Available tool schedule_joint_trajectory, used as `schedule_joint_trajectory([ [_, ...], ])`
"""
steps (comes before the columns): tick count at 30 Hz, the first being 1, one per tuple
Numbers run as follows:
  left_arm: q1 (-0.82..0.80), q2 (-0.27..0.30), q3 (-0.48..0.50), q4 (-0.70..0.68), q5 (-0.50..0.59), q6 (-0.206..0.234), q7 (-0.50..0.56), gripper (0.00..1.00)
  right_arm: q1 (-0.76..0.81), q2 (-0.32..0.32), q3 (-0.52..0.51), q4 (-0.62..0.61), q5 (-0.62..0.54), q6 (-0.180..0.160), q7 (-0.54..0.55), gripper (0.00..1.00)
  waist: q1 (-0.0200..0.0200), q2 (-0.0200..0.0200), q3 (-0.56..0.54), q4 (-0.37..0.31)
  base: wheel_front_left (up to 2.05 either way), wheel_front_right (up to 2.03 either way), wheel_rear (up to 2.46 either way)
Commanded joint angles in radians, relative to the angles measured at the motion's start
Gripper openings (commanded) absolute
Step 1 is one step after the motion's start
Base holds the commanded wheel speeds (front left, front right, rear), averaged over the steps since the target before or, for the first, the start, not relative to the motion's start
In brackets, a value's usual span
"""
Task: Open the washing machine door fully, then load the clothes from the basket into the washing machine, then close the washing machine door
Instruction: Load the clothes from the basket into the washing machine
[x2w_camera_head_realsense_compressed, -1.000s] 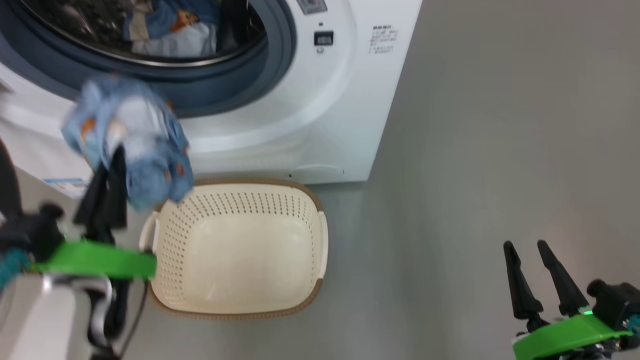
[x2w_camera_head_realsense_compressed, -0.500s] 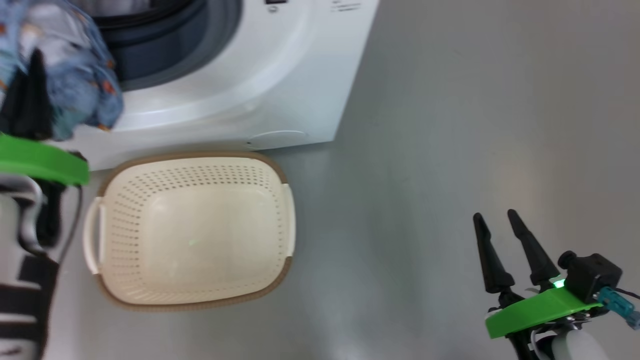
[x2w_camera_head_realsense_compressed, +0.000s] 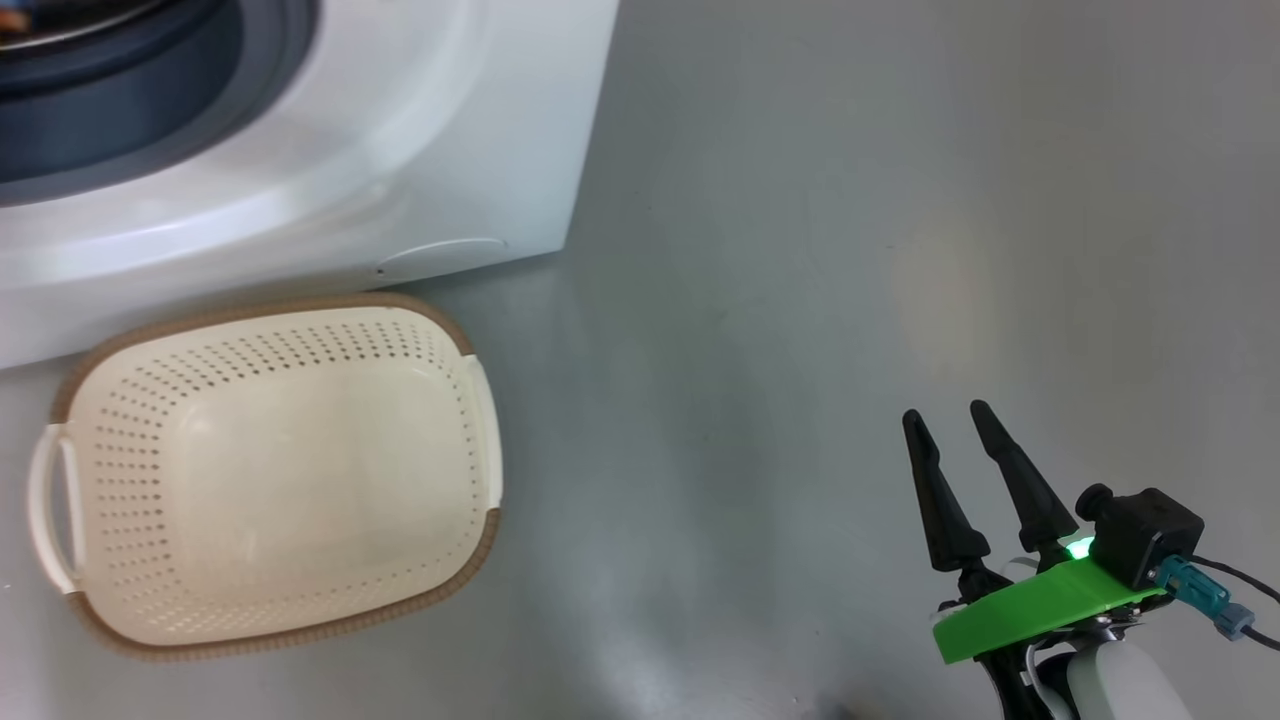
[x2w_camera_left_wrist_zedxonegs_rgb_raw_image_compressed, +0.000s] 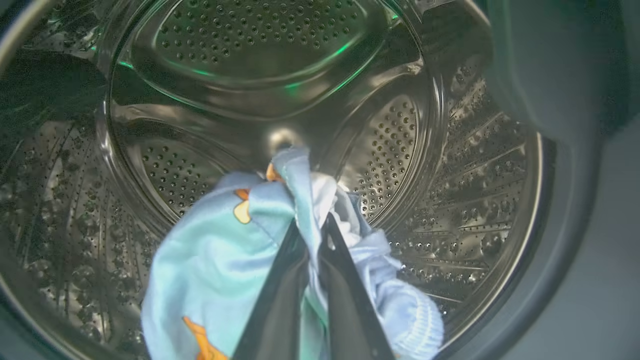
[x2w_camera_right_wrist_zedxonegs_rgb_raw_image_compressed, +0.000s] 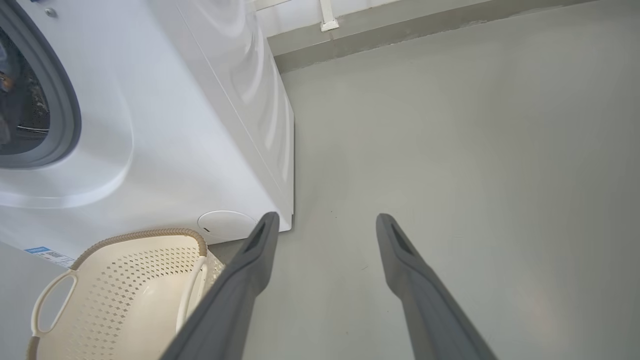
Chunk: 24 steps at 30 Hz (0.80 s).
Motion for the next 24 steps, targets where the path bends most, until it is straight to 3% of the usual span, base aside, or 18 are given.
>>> schedule_joint_trajectory([
  [1,-0.015,0.05,0.028,-0.016,0.012,-0.002,-0.006,0.55,-0.001,-0.002,0.024,-0.022,0.004,0.003,-0.012,1.0,0.0,-0.0001,0.013,-0.014,0.0,0.0,0.0],
  [2,-0.02,0.048,0.028,-0.004,0.021,-0.002,-0.006,1.0,-0.001,-0.001,0.023,-0.022,0.004,0.003,-0.012,1.0,0.0,-0.0001,0.014,-0.015,0.0,0.0,0.0],
  [14,0.016,0.015,0.041,0.049,0.051,-0.002,-0.006,1.0,0.001,-0.007,0.029,-0.019,0.004,0.003,-0.012,1.0,0.0,-0.0001,-0.008,-0.003,0.0,0.0,0.0],
  [24,0.176,-0.043,0.073,0.016,0.078,-0.002,-0.006,1.0,0.011,-0.027,0.012,-0.018,0.001,0.003,-0.012,1.0,0.0,-0.0001,-0.066,0.04,0.0,0.0,0.0],
])
